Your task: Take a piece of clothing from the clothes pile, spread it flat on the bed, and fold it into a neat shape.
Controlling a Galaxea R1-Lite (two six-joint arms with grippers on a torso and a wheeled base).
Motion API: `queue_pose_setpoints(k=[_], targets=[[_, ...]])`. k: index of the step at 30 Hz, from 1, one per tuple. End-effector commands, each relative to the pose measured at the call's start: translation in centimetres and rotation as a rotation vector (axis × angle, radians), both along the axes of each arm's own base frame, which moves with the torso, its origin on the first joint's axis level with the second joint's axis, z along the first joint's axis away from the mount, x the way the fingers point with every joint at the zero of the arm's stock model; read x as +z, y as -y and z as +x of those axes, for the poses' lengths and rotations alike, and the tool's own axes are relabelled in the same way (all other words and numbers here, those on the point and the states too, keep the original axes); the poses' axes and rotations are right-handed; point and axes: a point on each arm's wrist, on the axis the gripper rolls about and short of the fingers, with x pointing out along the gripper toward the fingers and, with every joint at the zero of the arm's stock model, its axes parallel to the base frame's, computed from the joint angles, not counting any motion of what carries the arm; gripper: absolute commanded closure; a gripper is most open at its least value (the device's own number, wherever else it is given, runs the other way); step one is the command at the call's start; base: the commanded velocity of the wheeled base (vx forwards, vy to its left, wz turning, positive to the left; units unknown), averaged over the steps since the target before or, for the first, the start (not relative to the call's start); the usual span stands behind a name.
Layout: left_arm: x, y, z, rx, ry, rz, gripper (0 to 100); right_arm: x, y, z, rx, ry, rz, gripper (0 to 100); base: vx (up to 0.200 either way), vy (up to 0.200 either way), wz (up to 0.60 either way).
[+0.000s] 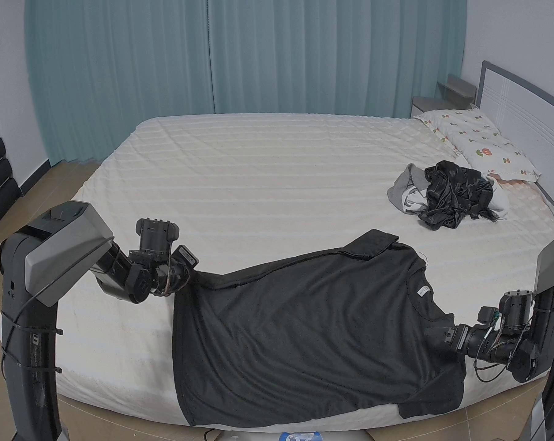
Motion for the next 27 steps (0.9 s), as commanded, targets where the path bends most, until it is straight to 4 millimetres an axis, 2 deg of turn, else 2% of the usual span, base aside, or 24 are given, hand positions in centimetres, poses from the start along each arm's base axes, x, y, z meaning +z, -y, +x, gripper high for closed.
queue_pose_setpoints(k=[1, 4, 9, 14, 20, 21, 27], targets=[[2.5, -2.2, 2.7, 0.061, 0.074, -0.006, 100, 0.0, -0.1, 0.0, 0.002, -0.001, 0.001, 0, 0.0, 0.0, 0.0], [3.9, -2.4, 3.8, 0.063, 0.075, -0.009, 100, -0.1, -0.1, 0.0, 0.002, -0.004, 0.002, 0, 0.0, 0.0, 0.0], [4.0, -2.4, 5.9, 0.066, 0.069, -0.008, 100, -0.5, -0.1, 0.0, 0.0, -0.021, 0.002, 0, 0.0, 0.0, 0.0], [1.4, -2.3, 7.3, 0.036, 0.026, 0.06, 100, -0.9, -0.1, 0.3, -0.003, -0.022, 0.001, 0, 0.0, 0.0, 0.0], [-0.7, -2.2, 8.2, 0.038, 0.006, 0.062, 100, -1.1, 0.1, 0.4, -0.01, -0.013, 0.002, 0, 0.0, 0.0, 0.0], [-0.8, -2.2, 8.4, 0.039, 0.007, 0.061, 0, -1.1, 0.1, 0.4, -0.01, -0.013, 0.002, 0, 0.0, 0.0, 0.0], [-0.4, -3.4, 8.6, 0.087, 0.006, 0.07, 0, -1.0, 0.1, 0.4, -0.01, -0.01, 0.002, 0, 0.0, 0.0, 0.0]])
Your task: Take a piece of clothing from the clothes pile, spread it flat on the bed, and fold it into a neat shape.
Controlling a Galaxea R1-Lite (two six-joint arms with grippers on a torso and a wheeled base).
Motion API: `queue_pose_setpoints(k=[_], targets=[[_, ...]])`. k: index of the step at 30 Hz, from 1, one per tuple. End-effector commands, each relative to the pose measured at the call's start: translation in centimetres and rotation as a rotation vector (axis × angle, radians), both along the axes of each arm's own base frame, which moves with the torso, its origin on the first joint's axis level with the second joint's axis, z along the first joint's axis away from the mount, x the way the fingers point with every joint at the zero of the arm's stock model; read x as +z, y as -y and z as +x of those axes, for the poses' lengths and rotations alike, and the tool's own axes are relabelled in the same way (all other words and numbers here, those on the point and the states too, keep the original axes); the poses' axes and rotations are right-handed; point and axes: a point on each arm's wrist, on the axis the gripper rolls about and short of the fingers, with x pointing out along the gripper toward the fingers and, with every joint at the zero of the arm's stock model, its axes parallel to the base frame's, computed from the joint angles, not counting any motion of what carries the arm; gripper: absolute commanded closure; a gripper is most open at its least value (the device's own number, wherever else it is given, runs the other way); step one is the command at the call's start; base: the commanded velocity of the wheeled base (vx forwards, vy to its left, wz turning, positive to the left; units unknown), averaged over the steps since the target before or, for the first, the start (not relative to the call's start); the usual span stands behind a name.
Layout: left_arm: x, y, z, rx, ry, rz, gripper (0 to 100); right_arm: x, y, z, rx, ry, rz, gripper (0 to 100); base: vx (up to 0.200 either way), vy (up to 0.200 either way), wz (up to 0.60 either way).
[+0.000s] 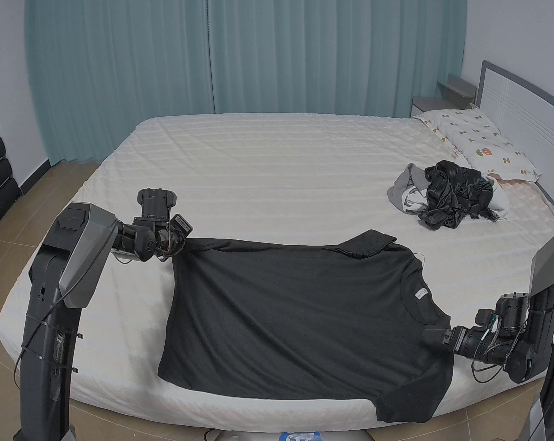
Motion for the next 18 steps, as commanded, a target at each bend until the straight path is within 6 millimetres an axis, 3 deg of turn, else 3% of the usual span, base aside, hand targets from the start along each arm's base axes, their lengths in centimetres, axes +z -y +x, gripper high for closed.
queue_pose_setpoints(k=[1, 5, 8, 18], targets=[[-0.6, -1.0, 0.3, 0.035, -0.007, 0.006, 0, 0.0, 0.0, 0.1, -0.002, 0.006, 0.0, 0, 0.0, 0.0, 0.0], [-0.1, -2.3, 0.3, 0.089, 0.002, -0.023, 0, 0.0, 0.1, 0.0, -0.004, 0.005, 0.001, 0, 0.0, 0.0, 0.0], [2.3, -4.8, -0.1, 0.12, 0.023, -0.07, 0, 0.0, 0.0, -0.2, -0.006, -0.002, 0.004, 0, 0.0, 0.0, 0.0], [5.3, -5.1, -1.2, -0.001, -0.028, -0.22, 0, 0.1, 0.1, -0.2, -0.01, -0.002, 0.008, 0, 0.0, 0.0, 0.0]])
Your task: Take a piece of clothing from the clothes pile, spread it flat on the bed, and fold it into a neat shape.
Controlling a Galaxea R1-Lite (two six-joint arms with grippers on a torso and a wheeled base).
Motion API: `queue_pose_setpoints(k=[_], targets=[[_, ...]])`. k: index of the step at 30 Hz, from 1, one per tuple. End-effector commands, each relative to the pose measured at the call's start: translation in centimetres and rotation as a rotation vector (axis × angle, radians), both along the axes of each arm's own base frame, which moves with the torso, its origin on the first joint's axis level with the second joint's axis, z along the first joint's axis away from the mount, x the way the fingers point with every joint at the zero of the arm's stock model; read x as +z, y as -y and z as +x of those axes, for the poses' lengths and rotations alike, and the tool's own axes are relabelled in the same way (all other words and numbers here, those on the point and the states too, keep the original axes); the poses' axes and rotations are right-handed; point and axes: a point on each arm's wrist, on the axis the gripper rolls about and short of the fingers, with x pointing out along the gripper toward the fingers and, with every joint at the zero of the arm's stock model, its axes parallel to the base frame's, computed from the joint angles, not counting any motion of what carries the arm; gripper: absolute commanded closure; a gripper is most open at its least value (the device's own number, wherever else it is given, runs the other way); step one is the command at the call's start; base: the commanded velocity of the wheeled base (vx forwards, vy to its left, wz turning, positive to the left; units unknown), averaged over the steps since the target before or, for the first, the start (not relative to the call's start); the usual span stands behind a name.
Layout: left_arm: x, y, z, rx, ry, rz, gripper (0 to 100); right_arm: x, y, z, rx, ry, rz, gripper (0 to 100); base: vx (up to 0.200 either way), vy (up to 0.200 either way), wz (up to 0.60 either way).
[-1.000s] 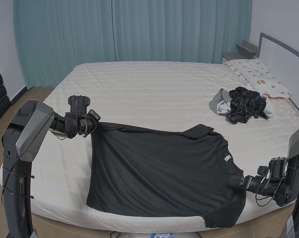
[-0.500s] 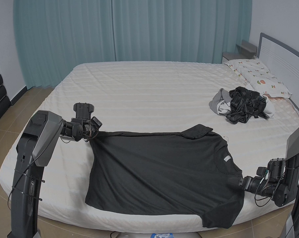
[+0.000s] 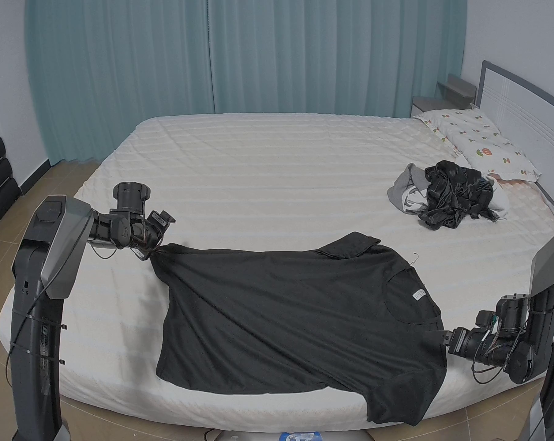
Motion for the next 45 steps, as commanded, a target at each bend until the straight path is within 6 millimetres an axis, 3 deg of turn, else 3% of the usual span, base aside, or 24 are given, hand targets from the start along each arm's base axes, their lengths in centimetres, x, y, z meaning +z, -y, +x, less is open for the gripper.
queue_pose_setpoints(k=[1, 9, 15, 23, 26, 33, 34, 35, 37, 39, 45], targets=[[3.6, -0.7, -0.6, -0.03, 0.053, -0.122, 0, 0.1, 0.1, 0.1, -0.004, 0.014, 0.0, 0, 0.0, 0.0, 0.0], [6.1, -2.8, -1.2, -0.028, 0.123, -0.197, 0, 0.2, 0.3, 0.1, -0.012, 0.019, -0.001, 0, 0.0, 0.0, 0.0], [6.0, -3.4, -1.3, -0.037, 0.118, -0.213, 0, 0.2, 0.3, 0.1, -0.012, 0.015, -0.001, 0, 0.0, 0.0, 0.0], [5.3, -3.2, -2.9, -0.122, -0.059, -0.299, 0, 0.4, 0.3, 0.1, -0.014, 0.027, -0.002, 0, 0.0, 0.0, 0.0], [4.7, -3.9, -4.9, -0.131, -0.101, -0.304, 0, 1.1, 0.5, 0.3, -0.027, 0.056, 0.008, 0, 0.0, 0.0, 0.0], [1.4, -3.2, -12.7, -0.286, -0.091, -0.188, 0, 1.4, 0.6, 0.2, -0.053, 0.051, 0.036, 0, 0.0, 0.0, 0.0], [1.4, -3.2, -12.7, -0.286, -0.091, -0.188, 0, 1.4, 0.6, 0.2, -0.053, 0.051, 0.036, 0, 0.0, 0.0, 0.0], [0.3, -2.8, -15.2, -0.311, -0.083, -0.155, 0, 1.4, 0.6, 0.2, -0.052, 0.05, 0.037, 0, 0.0, 0.0, 0.0], [-0.2, -2.6, -16.6, -0.321, -0.072, -0.141, 0, 1.4, 0.6, 0.1, -0.052, 0.048, 0.038, 0, 0.0, 0.0, 0.0], [-1.2, -1.7, -20.0, -0.364, -0.056, -0.109, 0, 1.4, 0.6, 0.1, -0.052, 0.048, 0.038, 0, 0.0, 0.0, 0.0], [-3.8, 0.6, -25.7, -0.487, -0.094, -0.055, 0, 1.4, 0.4, 0.0, -0.045, 0.048, 0.035, 0, 0.0, 0.0, 0.0]])
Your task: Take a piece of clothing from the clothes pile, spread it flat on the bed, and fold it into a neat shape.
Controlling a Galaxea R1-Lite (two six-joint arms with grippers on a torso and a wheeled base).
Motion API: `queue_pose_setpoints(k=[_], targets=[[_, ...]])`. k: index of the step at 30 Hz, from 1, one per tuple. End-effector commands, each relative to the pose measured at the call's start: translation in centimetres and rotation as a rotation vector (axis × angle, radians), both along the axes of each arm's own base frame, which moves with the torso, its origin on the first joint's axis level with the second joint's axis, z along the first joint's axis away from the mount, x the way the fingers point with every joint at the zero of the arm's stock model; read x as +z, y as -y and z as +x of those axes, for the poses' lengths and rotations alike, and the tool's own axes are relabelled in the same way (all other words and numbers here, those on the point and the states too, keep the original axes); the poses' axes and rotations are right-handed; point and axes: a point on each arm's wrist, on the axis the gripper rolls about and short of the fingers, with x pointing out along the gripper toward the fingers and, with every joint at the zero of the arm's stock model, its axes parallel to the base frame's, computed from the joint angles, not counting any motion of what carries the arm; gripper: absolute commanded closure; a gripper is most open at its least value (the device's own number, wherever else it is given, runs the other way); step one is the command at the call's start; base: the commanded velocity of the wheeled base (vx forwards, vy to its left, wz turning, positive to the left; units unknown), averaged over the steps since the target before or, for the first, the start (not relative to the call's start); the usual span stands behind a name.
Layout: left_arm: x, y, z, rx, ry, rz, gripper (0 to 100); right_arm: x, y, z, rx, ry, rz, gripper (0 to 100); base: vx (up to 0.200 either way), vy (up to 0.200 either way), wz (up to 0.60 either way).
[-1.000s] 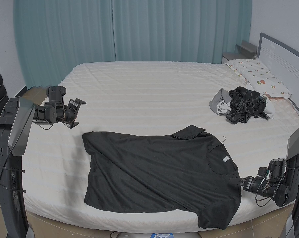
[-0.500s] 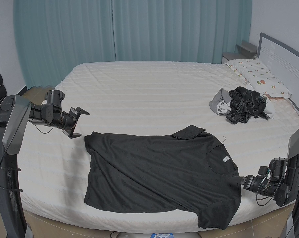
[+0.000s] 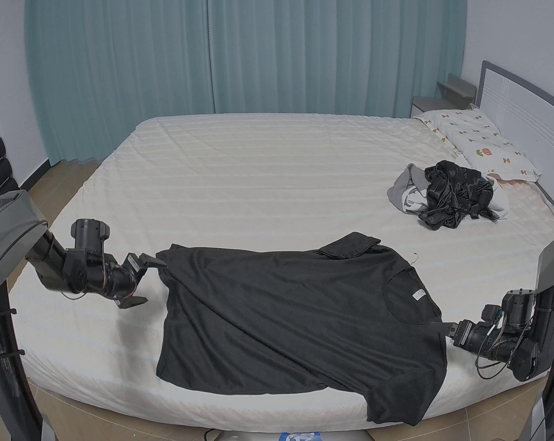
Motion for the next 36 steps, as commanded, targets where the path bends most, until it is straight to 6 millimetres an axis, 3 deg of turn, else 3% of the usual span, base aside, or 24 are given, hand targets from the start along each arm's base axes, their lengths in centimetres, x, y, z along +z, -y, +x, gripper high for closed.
queue_pose_setpoints(k=[1, 7, 17, 23, 36], targets=[[-2.0, 3.4, -11.6, -0.207, 0.057, 0.104, 0, 0.3, -0.1, -0.1, 0.002, 0.014, 0.004, 0, 0.0, 0.0, 0.0], [-3.5, 4.9, -13.0, -0.231, 0.048, 0.155, 0, 0.4, -0.3, -0.4, 0.014, 0.011, 0.003, 0, 0.0, 0.0, 0.0], [-5.1, 5.8, -15.4, -0.337, 0.048, 0.239, 0, 0.5, -0.6, -0.5, 0.023, 0.008, 0.003, 0, 0.0, 0.0, 0.0], [-5.8, 6.4, -15.4, -0.314, 0.019, 0.323, 0, 0.5, -0.7, -0.5, 0.028, 0.008, 0.003, 0, 0.0, 0.0, 0.0], [-5.9, 6.7, -14.6, -0.294, 0.041, 0.336, 0, 0.7, -0.6, -0.5, 0.026, 0.015, 0.002, 0, 0.0, 0.0, 0.0]])
